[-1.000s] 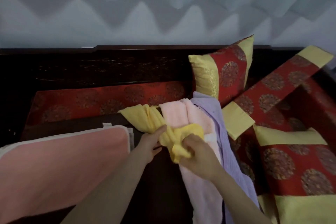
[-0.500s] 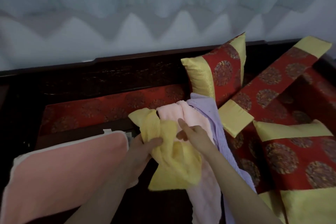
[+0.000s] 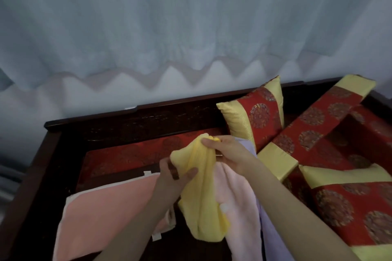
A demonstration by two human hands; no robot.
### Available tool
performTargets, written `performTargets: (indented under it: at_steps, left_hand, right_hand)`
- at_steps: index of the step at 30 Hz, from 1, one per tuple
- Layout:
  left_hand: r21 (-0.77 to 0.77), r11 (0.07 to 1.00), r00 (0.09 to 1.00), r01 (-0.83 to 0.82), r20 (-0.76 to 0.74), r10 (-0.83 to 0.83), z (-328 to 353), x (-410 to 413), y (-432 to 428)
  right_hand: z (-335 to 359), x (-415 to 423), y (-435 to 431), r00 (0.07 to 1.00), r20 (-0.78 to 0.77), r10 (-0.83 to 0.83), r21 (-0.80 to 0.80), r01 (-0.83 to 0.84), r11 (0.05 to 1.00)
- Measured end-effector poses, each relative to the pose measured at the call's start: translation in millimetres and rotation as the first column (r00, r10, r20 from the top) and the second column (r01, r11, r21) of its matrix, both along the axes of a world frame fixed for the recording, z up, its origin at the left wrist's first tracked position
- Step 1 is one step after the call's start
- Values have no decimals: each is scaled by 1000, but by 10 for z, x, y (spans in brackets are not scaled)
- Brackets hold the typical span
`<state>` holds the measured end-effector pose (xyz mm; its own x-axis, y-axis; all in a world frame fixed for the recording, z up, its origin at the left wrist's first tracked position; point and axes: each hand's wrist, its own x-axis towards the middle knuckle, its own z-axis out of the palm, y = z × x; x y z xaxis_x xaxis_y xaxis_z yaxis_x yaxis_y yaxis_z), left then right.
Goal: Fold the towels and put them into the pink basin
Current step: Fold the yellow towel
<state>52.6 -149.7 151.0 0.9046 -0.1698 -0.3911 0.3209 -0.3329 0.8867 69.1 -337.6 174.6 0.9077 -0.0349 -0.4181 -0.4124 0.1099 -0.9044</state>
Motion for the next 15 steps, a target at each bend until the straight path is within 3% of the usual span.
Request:
performTargets:
  at_steps: [3,6,11,15]
  left_hand:
    - [38,998,905,-43,424,23,134,102,-99]
    - [14,997,744,-74,667,46,276,173,-241]
    - [140,990,693,-32,716,-79,498,229,-459]
    - [345,938,618,-25,743,-257,603,265,-485]
  right_hand:
    - [289,-37,-87,997,74,-1,-95,8,995]
    - [453,-50,-186,997,76,-10,-92,17,996]
    - [653,-151,-316,992,129,3,-141,16,990]
    - [730,-267,-404,981,174,89,-238,-46,970]
